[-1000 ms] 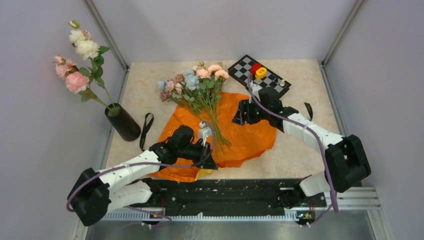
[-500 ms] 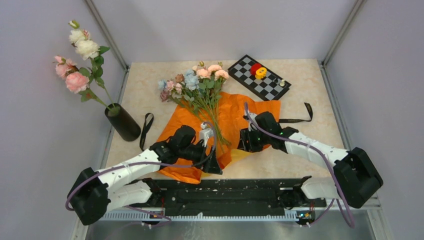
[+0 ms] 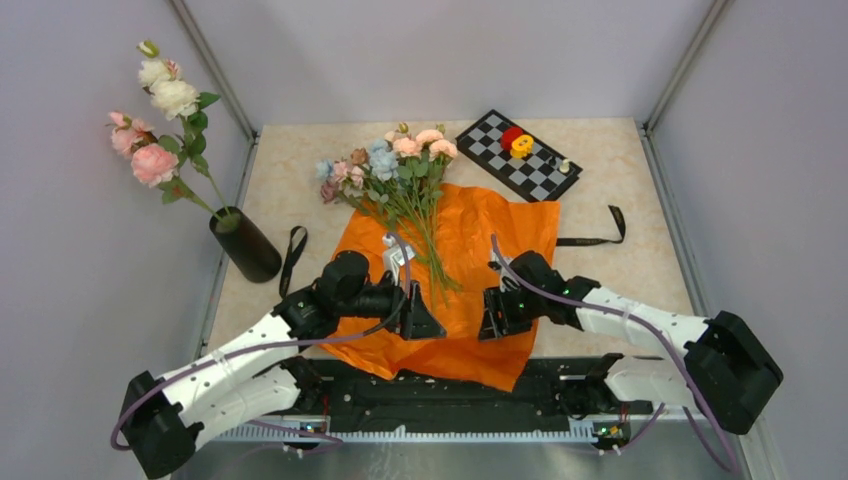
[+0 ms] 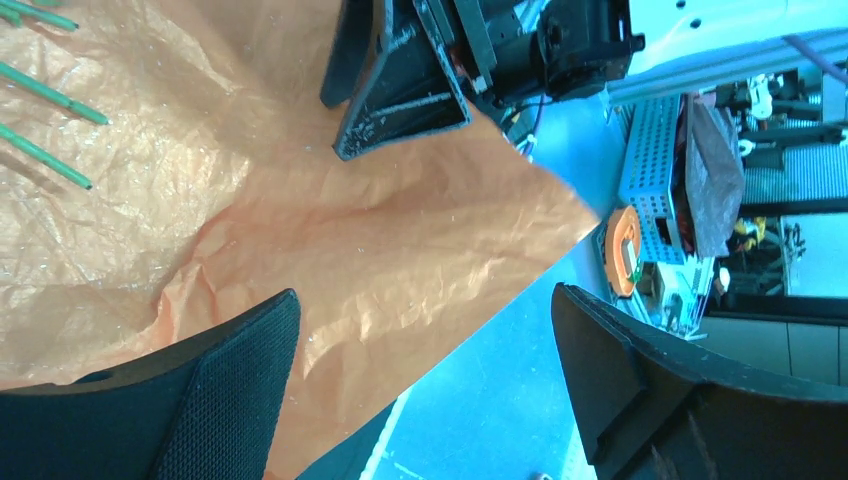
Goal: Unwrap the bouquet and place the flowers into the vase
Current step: Unfold the wrapping paper at the center of the board.
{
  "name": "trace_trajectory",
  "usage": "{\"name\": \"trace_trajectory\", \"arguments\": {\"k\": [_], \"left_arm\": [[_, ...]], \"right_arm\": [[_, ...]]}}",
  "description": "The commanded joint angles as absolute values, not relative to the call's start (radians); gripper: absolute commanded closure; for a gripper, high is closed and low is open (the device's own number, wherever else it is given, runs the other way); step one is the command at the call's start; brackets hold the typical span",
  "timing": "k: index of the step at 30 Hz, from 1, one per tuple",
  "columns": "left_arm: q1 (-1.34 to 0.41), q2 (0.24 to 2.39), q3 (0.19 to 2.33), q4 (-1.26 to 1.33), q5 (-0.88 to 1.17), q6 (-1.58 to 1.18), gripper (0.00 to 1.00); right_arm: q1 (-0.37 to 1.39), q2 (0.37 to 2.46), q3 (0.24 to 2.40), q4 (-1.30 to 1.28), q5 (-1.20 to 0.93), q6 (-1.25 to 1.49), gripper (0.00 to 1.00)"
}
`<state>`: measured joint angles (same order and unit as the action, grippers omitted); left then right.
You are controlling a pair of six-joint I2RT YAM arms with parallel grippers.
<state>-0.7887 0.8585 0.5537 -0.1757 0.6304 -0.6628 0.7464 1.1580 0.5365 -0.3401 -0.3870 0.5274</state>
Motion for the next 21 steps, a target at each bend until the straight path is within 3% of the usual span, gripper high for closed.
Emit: {"name": "trace_trajectory", "arguments": {"k": [1,7,18,21], "left_arm": [[-0.794,0.851,0.525,-0.13,0.541,-0.742,0.01],[-0.793,0.922,0.461,-0.17,0.449,-0.793,0.01],[-0.816,1.081,0.378,0.012,0.468,-0.913,0.01],[-0.818,1.11,0.394,-0.082,0.399,-0.905,0.01]], "right_arm": [[0.774,1.122,0.517,-0.363,-0.348,0.57,0.5],[0.782,1.114,0.48,-0.349,-0.279,0.611,0.51],[0.782,1.12,0.46,-0.244,-0.274,0.665,0.51],[0.782,1.119,0.465,-0.283,-0.198,0.674,0.51]]}}
